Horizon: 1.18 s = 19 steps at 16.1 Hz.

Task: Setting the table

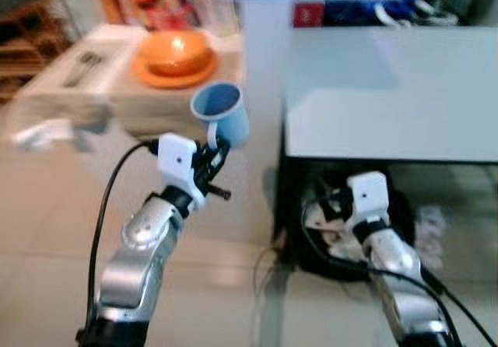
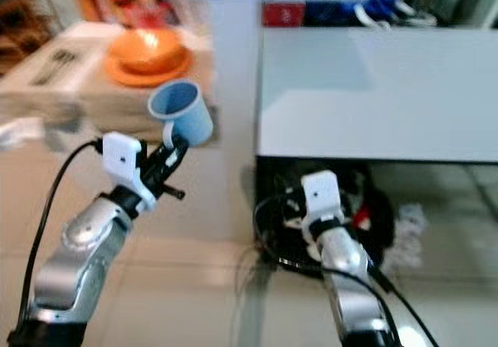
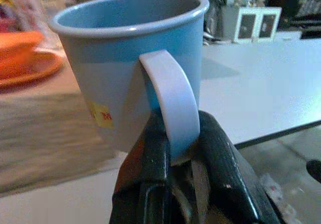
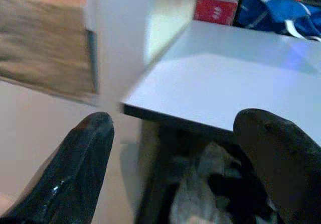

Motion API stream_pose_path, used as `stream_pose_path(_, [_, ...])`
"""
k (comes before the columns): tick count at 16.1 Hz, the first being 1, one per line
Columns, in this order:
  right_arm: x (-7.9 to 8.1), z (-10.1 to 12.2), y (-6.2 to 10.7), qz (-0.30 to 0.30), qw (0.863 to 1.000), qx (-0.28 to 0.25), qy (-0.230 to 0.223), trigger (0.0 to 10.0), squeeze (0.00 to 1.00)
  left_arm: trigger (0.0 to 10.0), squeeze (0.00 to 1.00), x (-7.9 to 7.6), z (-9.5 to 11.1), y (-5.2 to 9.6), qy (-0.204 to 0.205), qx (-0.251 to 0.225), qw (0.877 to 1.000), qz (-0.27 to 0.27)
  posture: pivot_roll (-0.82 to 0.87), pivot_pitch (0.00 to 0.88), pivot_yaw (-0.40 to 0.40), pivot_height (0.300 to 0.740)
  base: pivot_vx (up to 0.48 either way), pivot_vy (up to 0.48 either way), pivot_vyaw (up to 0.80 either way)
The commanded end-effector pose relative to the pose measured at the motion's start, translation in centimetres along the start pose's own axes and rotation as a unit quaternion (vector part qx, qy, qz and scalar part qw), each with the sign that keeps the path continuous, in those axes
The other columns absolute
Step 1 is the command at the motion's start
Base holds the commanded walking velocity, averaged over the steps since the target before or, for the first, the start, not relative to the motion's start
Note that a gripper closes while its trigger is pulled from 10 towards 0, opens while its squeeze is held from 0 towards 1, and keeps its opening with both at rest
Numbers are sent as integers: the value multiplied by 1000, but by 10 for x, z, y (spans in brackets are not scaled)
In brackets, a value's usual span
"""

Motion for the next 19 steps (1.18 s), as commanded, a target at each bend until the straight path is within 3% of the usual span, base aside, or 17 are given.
stream_pose_path(1, [-10,8,-1,-13,1000,-15,9,10000,0,0,0,-3,5,-4,-7,-9,1000,-3,-38,0,64,740,270,-394,0])
stream_pose_path(5, [-26,33,-3,-43,997,-57,19,10000,0,0,0,4,9,-8,-22,-11,1000,9,-45,0,72,740,281,-385,0])
stream_pose_path(8, [-44,23,13,-53,998,-30,23,10000,0,0,0,18,-5,-3,-13,15,999,39,-65,0,87,740,282,-384,0])
stream_pose_path(11, [-40,15,25,-53,998,-20,18,10000,0,0,0,31,-17,23,-10,38,997,61,-65,0,96,740,284,-384,0])
stream_pose_path(14, [-30,18,30,-48,998,-33,14,10000,0,0,0,26,4,35,-19,12,998,51,-54,0,109,740,282,-385,0])
stream_pose_path(17, [-28,15,37,-47,998,-27,13,10000,0,0,0,24,-12,66,-2,51,997,51,-53,0,110,740,282,-385,0])
stream_pose_path(19, [-23,15,34,-43,999,-26,6,10000,0,0,0,23,-26,62,2,59,996,64,-60,0,104,740,319,-356,0])
Point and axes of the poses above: a point about 5 cm out from each wrist's last joint towards the gripper, its own y axis pointing back from the gripper into the wrist, its own z axis along the axis of the wrist's last joint, x = y × z, the point moved 6 cm from there along -y, pointing out of the wrist towards the gripper, and after that the axes turned 3 degrees about -y, right-handed, at the moved point
